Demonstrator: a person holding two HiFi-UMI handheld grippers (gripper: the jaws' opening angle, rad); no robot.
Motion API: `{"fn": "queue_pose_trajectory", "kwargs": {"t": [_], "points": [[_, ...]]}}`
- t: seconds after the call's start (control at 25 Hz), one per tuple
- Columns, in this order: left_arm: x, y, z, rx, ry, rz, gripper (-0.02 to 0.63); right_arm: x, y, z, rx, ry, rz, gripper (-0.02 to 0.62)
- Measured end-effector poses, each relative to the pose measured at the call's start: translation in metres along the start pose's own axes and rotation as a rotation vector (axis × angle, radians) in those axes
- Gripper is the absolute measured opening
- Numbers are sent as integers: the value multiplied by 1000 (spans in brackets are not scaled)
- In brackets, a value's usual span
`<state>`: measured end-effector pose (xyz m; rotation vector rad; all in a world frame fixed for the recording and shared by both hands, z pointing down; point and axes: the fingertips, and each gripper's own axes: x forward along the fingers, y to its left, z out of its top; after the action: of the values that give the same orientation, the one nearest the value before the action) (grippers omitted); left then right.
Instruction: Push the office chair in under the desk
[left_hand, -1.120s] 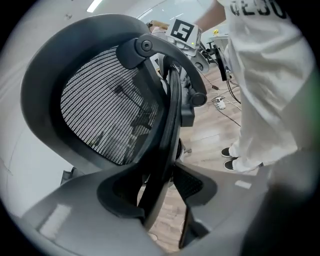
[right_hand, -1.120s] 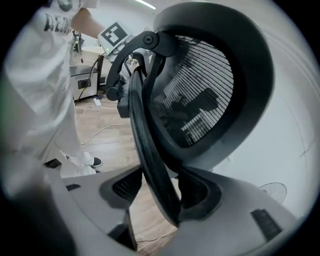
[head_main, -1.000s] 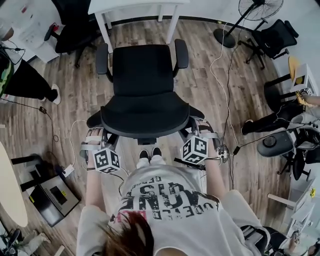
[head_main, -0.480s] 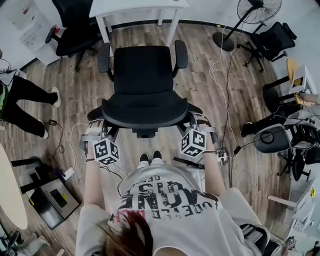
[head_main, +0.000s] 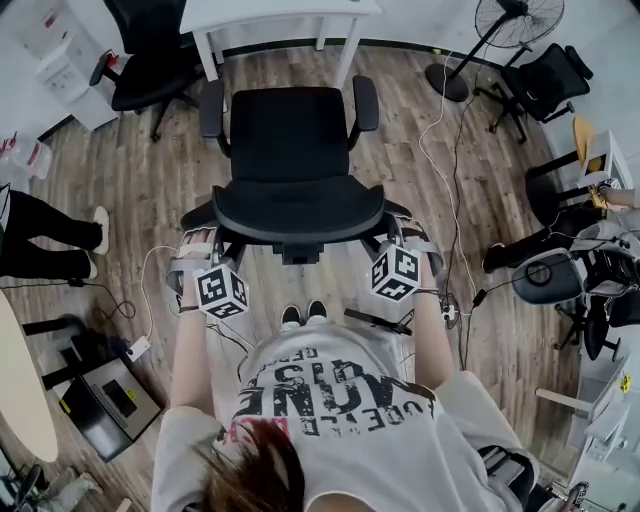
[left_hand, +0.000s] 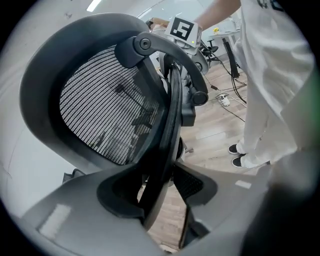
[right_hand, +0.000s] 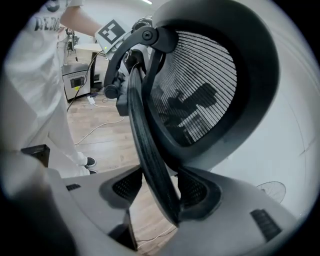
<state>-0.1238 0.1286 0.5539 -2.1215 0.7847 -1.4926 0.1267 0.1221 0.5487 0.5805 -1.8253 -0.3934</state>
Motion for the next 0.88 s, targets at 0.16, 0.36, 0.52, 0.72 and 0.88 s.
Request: {"fn": "queue_pose_trajectory", "kwargs": {"t": [0.16, 0.36, 0.52, 0.72, 0.88], "points": [[9, 10, -3, 3, -6, -6, 202, 7, -9, 3, 6, 10, 1, 210], [20, 25, -10, 3, -8, -16, 202, 18, -21, 10, 1, 8, -24, 210], [29, 37, -12, -3, -4, -23, 202, 27, -32, 11, -1, 8, -20, 210], [39, 47, -7, -12, 5, -25, 202, 35, -48, 7, -10, 6, -13, 210], [46, 50, 0, -31, 17, -19, 202, 43, -59, -2, -28, 5, 5, 210]]}}
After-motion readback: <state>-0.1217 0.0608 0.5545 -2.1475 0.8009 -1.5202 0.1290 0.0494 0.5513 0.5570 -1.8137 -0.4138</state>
